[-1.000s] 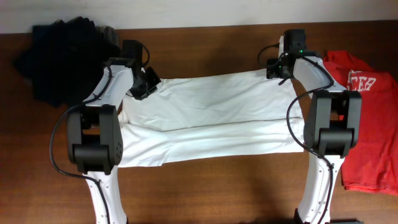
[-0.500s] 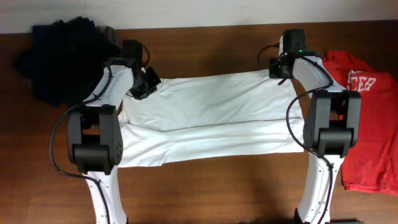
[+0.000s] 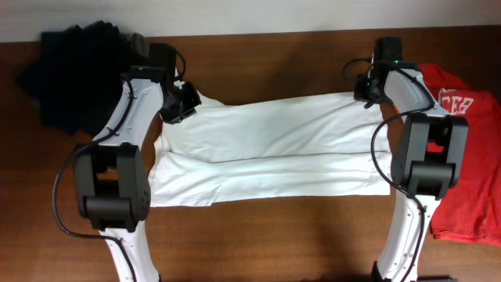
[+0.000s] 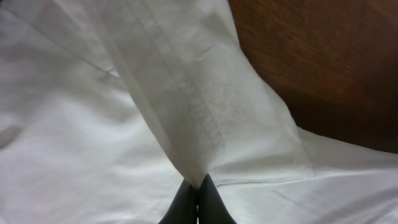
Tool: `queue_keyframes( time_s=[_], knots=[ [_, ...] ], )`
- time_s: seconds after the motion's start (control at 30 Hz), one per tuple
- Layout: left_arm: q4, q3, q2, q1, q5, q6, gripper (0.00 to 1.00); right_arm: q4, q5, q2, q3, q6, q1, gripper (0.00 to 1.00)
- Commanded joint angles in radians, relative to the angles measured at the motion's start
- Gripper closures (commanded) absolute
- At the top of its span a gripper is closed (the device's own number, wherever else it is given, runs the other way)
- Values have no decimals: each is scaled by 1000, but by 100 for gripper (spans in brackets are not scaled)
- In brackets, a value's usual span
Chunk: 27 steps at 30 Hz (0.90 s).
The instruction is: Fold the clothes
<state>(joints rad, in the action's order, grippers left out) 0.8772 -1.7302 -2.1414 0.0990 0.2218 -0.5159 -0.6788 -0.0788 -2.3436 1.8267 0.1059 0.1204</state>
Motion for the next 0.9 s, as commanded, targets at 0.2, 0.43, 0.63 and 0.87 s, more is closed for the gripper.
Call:
queue_keyframes(
  time_s=[0.2,0.43,0.63,0.87],
  knots=[
    [127,-14,41,6,3,48,99,-125,-27,-19,99,158,38,96],
    [197,-14,108,43,-45,61,100,-317,-27,-17,268,158,43,96],
    [309,-14,111,45,-62,58,99,-438,-27,-17,333,158,43,96],
    [401,-2,111,68,-62,58,100,-516,-35,-17,333,158,43,96]
  ],
)
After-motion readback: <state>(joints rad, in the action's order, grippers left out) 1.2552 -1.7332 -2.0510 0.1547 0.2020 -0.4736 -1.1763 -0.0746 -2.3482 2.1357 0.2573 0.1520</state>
